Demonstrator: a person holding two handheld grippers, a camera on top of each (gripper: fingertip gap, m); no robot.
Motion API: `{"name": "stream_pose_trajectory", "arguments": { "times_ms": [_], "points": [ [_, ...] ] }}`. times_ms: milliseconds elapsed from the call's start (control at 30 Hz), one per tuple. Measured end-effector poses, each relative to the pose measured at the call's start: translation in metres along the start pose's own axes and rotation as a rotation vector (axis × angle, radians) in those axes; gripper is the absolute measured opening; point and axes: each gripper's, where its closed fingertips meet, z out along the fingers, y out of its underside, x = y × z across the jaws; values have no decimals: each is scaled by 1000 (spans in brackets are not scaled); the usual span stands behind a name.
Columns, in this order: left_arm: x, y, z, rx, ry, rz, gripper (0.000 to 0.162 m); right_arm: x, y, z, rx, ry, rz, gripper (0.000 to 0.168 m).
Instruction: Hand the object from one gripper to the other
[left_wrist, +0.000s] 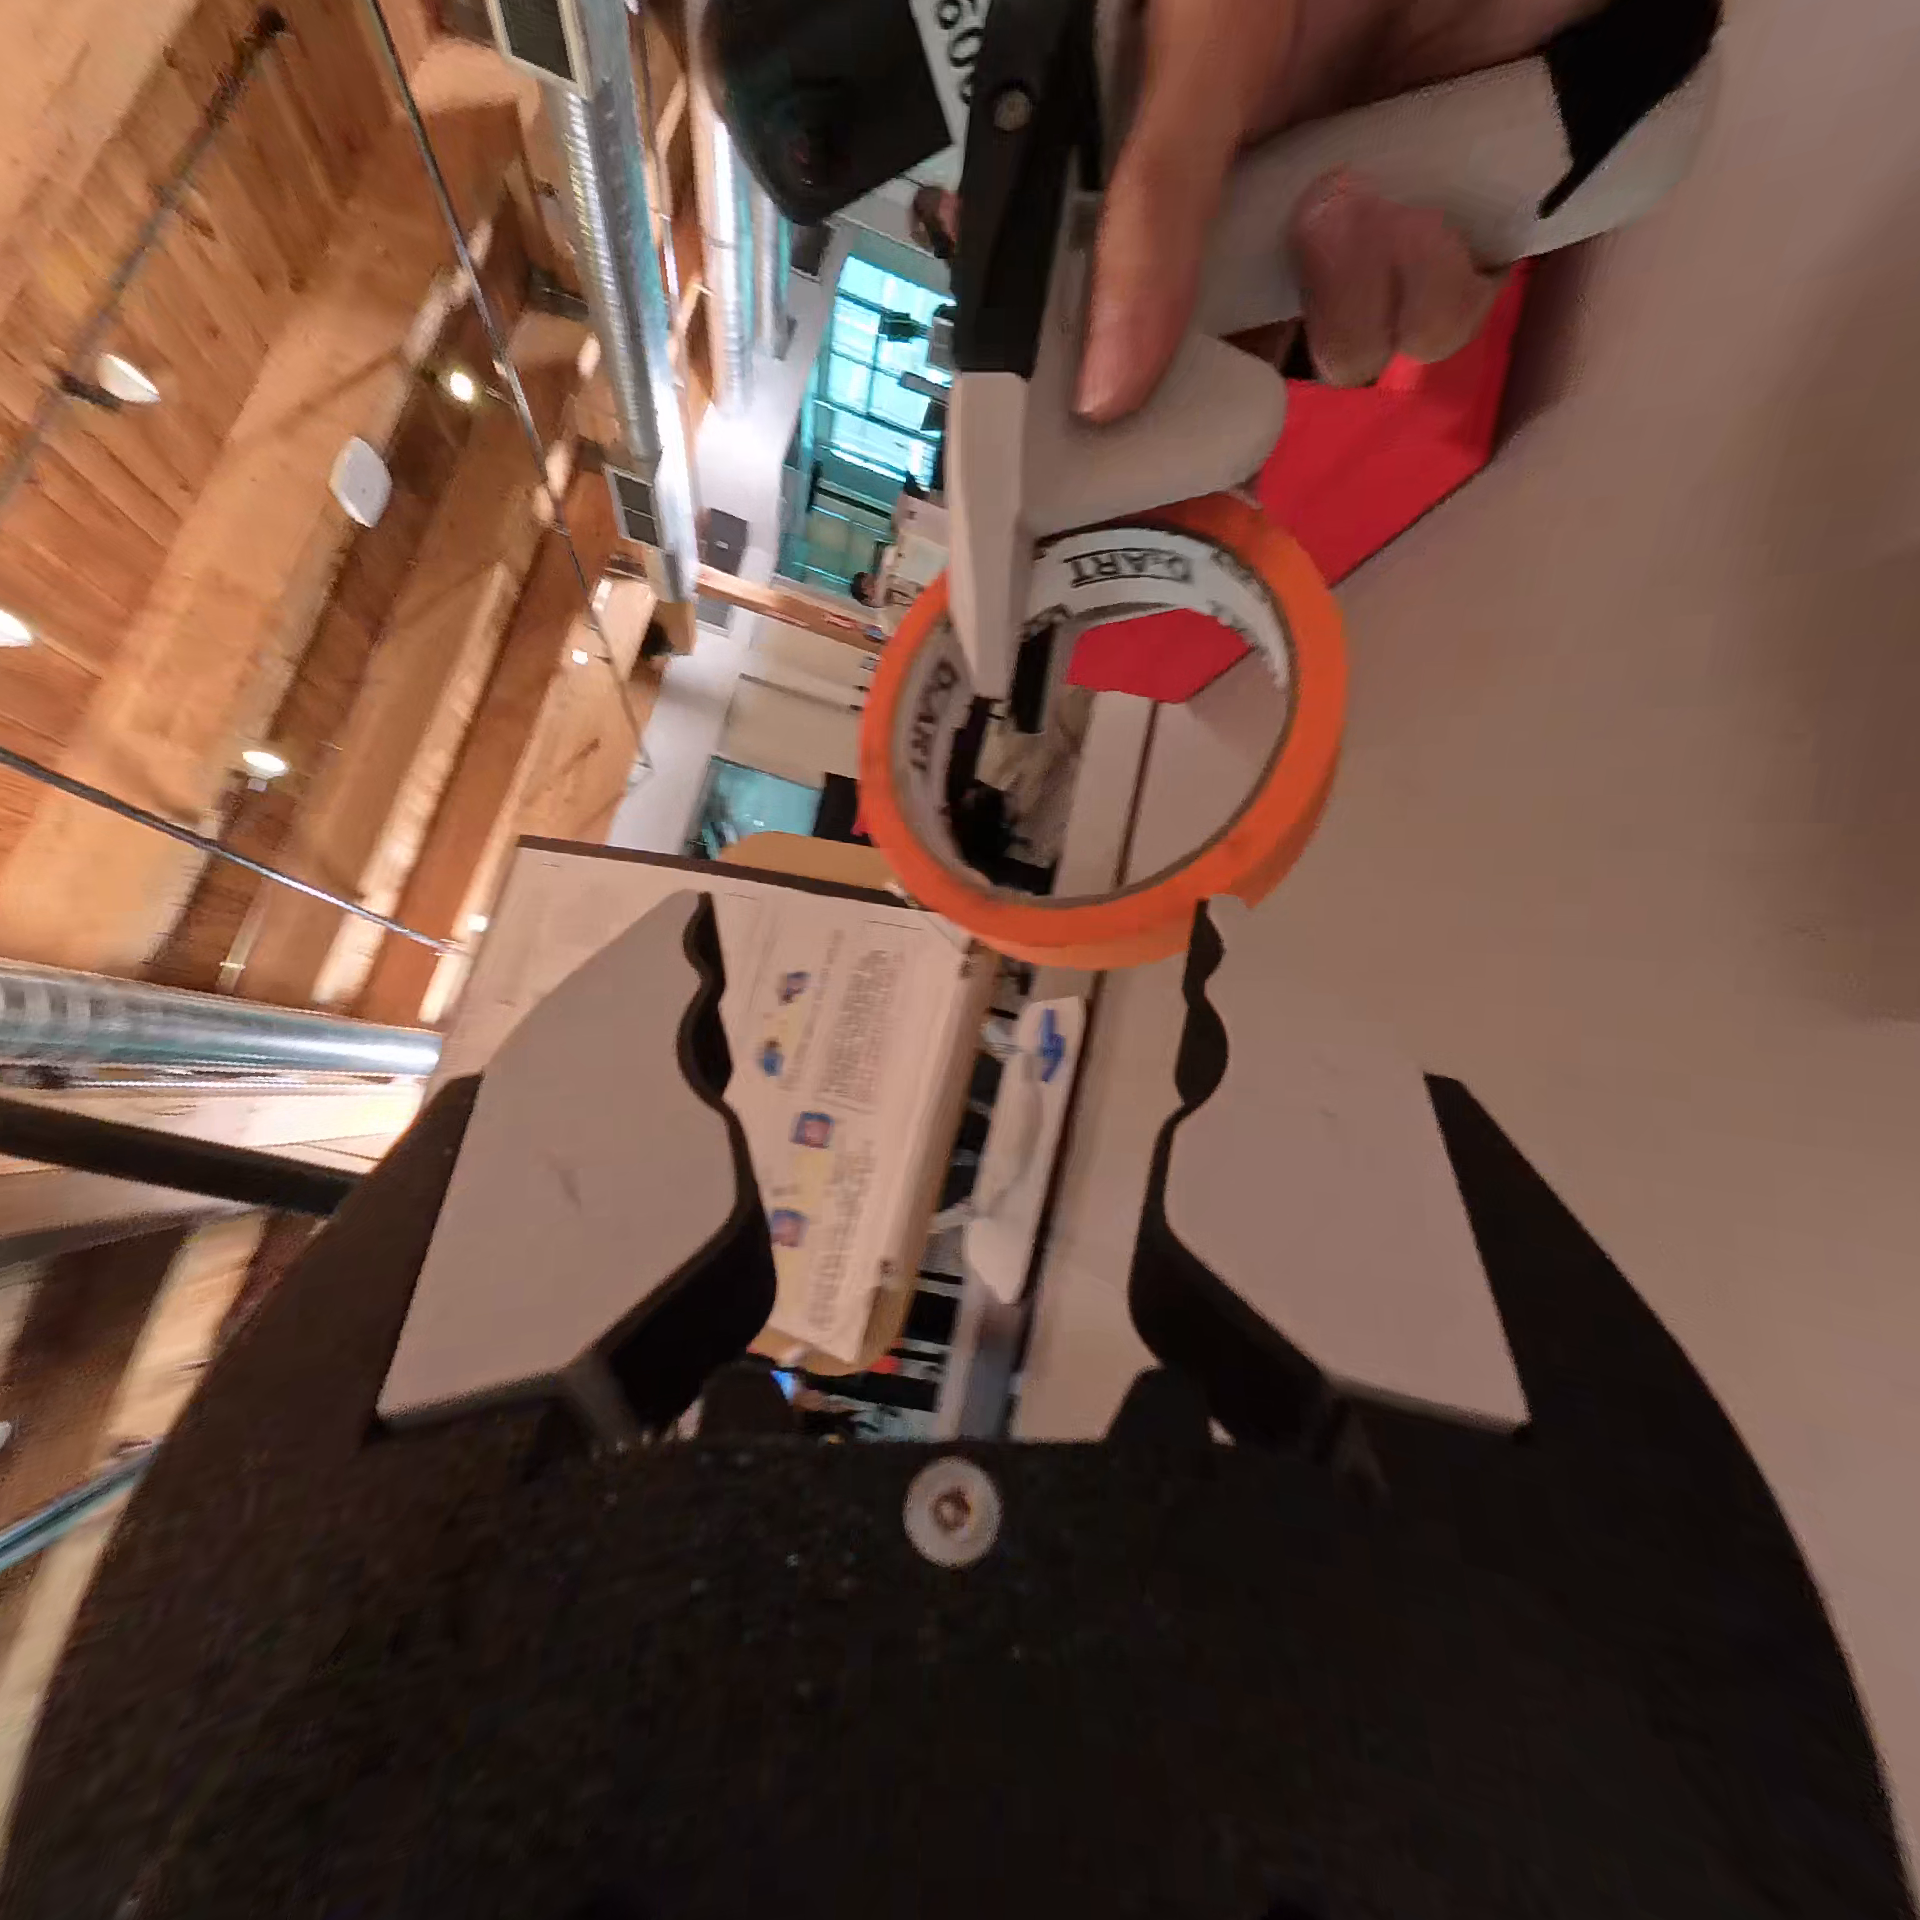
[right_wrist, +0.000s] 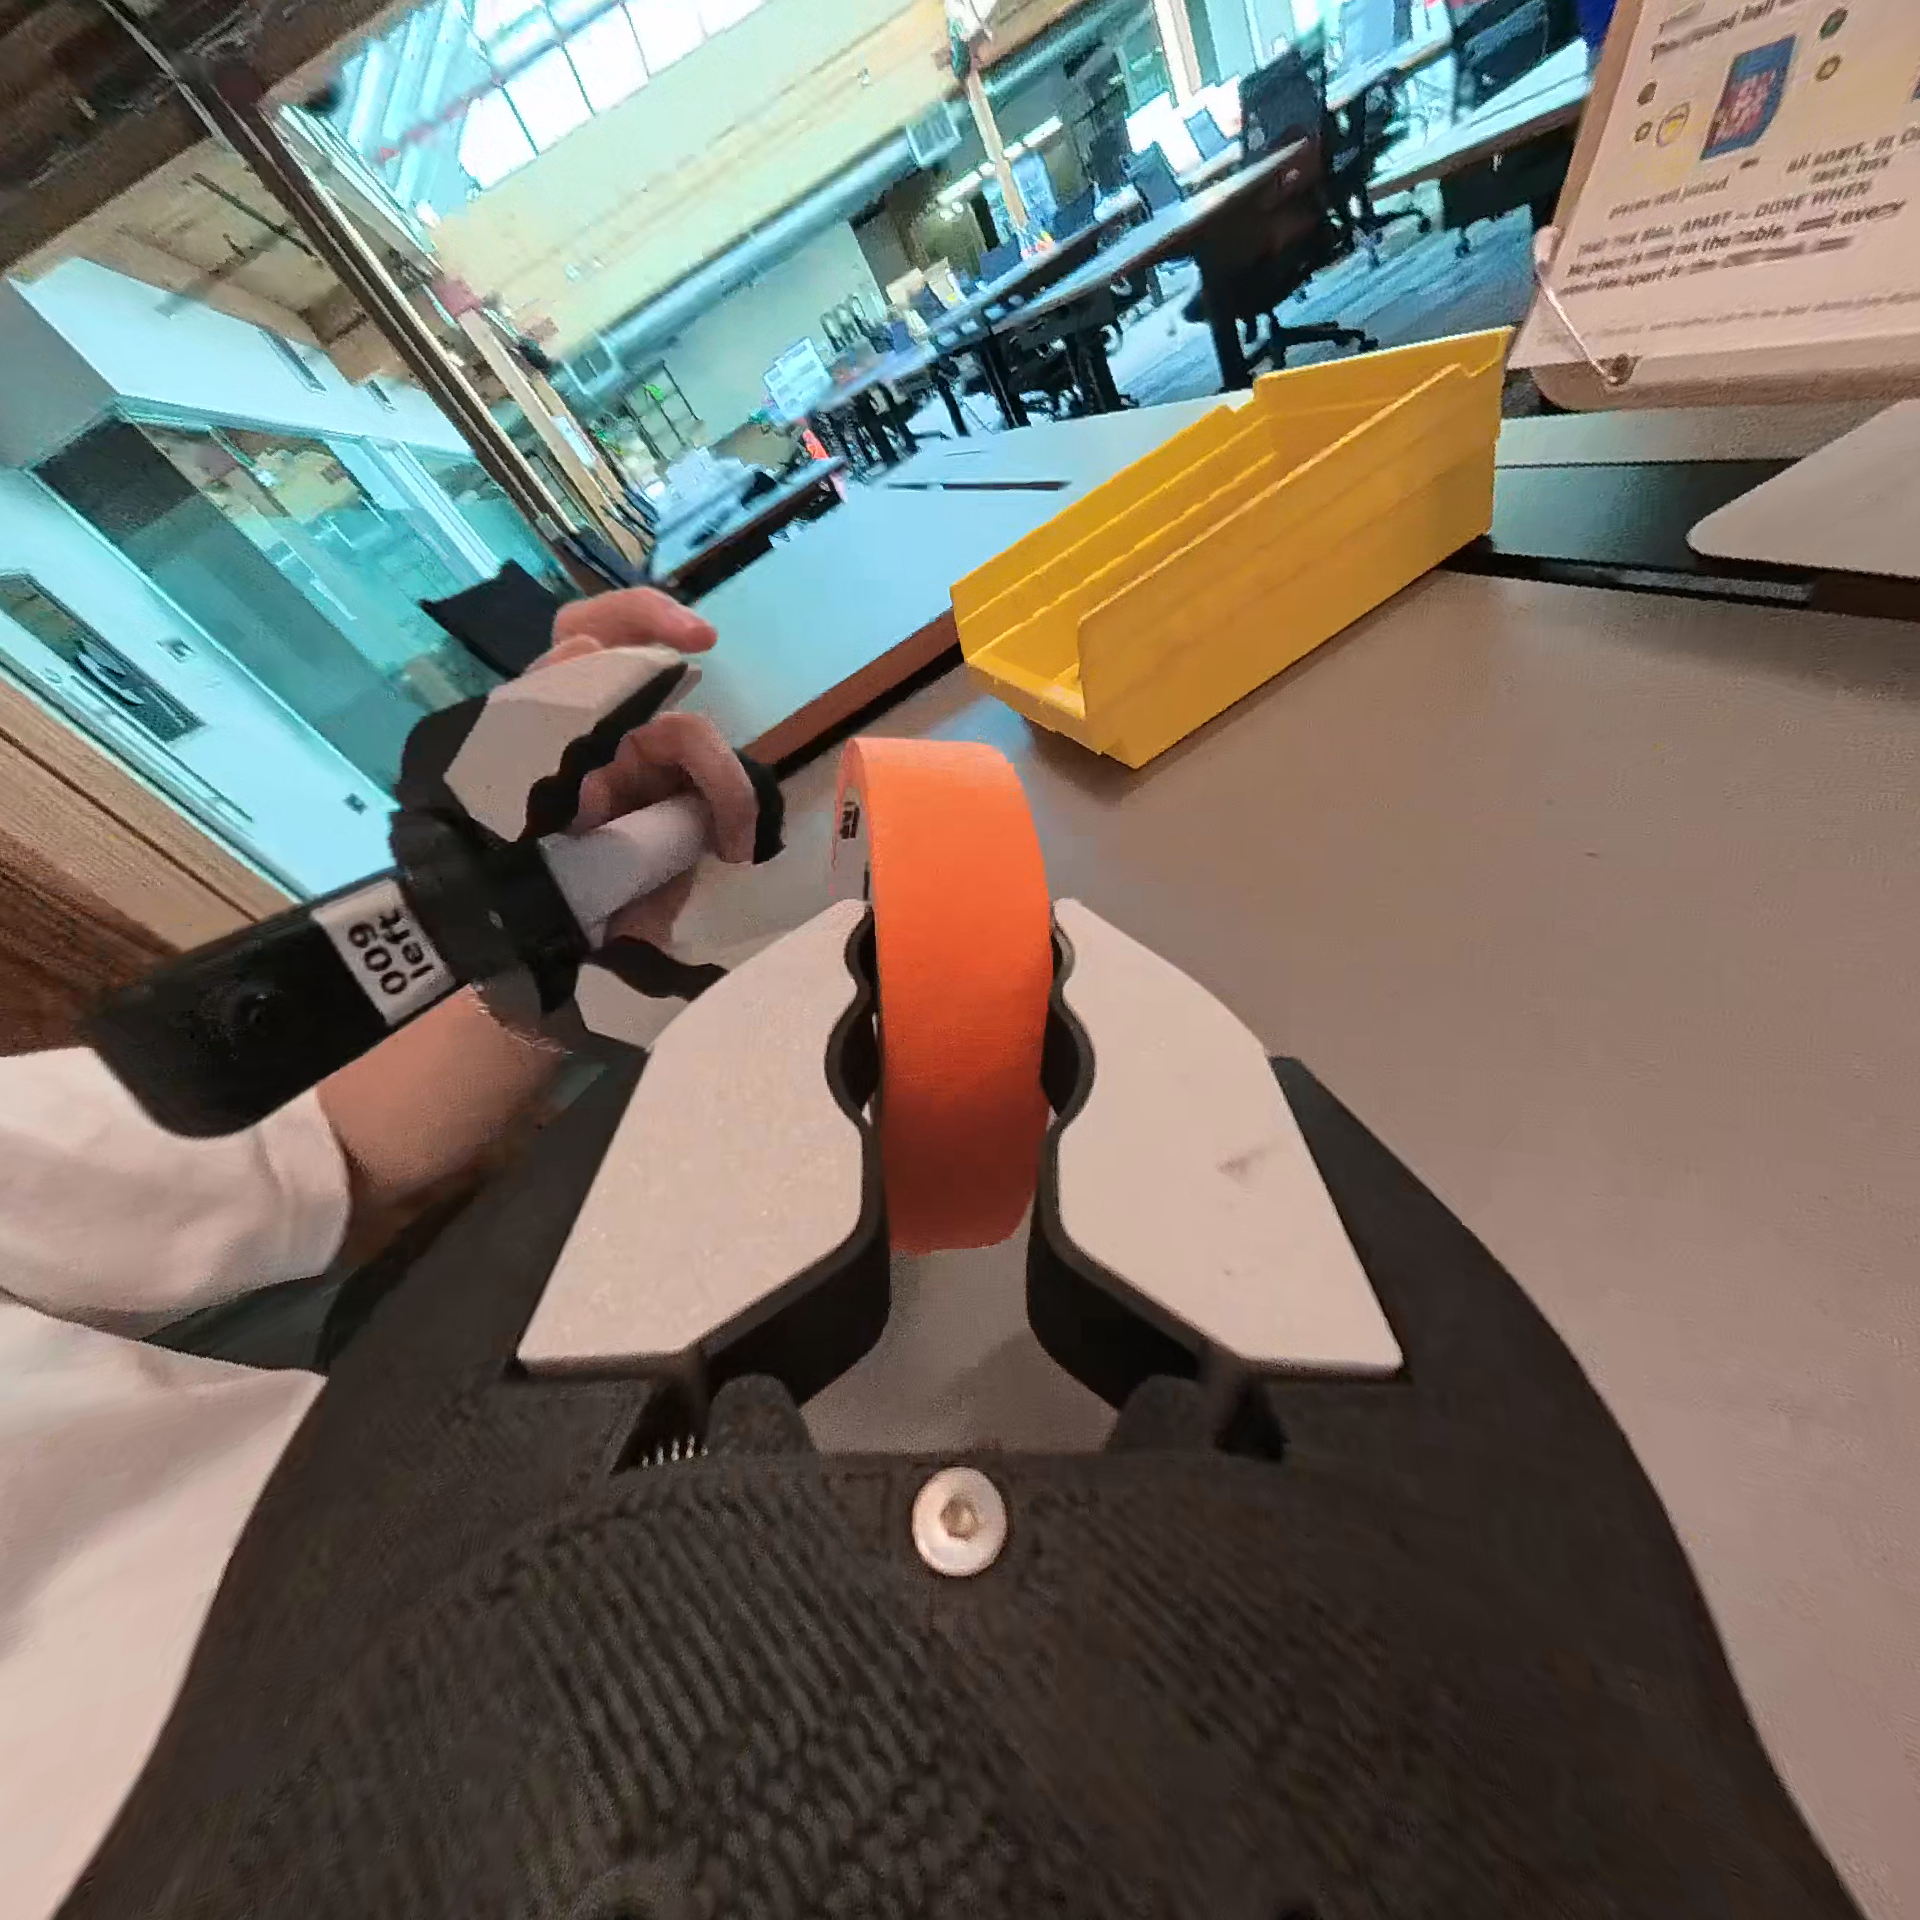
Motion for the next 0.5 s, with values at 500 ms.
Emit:
{"name": "stream_pose_trajectory", "arguments": {
  "times_ms": [500],
  "points": [
    [33, -11, 18, 43, 165, -319, 112, -24, 15, 10, -69, -143, 17, 28]
  ]
}}
